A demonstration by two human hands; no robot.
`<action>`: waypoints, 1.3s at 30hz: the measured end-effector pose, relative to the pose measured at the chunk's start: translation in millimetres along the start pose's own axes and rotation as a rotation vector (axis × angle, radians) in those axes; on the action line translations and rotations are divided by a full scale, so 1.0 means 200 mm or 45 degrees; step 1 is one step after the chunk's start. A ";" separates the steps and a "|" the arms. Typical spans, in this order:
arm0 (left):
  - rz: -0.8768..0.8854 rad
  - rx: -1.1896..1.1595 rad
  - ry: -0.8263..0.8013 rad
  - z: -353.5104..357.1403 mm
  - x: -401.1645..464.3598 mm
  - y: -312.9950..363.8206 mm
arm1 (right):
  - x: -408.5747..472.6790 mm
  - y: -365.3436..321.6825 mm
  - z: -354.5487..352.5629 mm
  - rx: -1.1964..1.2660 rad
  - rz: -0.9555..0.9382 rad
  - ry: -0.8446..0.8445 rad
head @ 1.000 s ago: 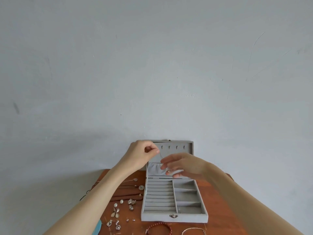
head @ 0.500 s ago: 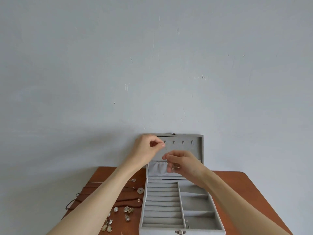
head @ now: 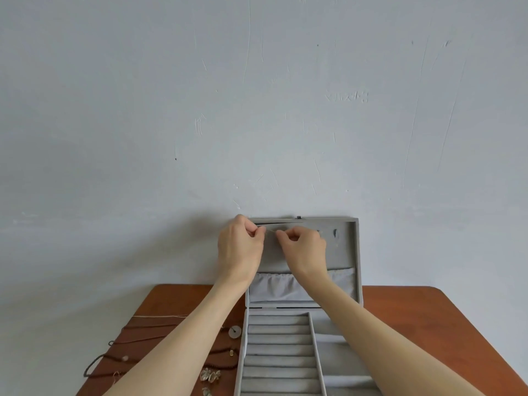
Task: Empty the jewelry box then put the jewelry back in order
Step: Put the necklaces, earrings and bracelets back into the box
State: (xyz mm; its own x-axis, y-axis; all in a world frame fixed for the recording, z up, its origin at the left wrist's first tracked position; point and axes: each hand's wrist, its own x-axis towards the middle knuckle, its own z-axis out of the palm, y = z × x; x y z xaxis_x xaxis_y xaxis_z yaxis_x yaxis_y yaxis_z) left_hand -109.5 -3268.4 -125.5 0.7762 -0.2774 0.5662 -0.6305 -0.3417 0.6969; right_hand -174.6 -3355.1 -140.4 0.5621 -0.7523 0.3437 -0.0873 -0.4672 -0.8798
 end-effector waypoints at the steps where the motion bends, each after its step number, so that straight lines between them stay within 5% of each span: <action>1: -0.016 -0.001 0.026 0.01 -0.01 0.00 | 0.00 0.00 0.01 -0.018 0.006 0.025; 13: -0.486 -0.286 -0.076 0.00 -0.10 -0.08 | -0.06 0.08 0.01 -0.106 0.169 -0.051; 23: 0.233 0.048 -0.242 0.01 -0.21 -0.06 | -0.08 0.15 -0.07 -0.045 0.118 -0.198; 32: 0.299 0.395 -0.388 0.04 -0.20 -0.10 | -0.10 0.16 -0.10 -0.066 0.053 -0.247; 39: 0.365 0.557 -0.314 0.02 -0.19 -0.11 | -0.11 0.16 -0.06 -0.211 0.057 -0.251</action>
State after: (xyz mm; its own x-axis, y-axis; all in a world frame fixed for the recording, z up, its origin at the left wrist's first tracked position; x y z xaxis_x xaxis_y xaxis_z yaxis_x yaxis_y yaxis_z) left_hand -125.9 -3254.2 -164.7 0.5848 -0.5967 0.5496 -0.7974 -0.5471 0.2546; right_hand -199.5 -3359.4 -173.0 0.7025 -0.6764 0.2212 -0.2401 -0.5179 -0.8211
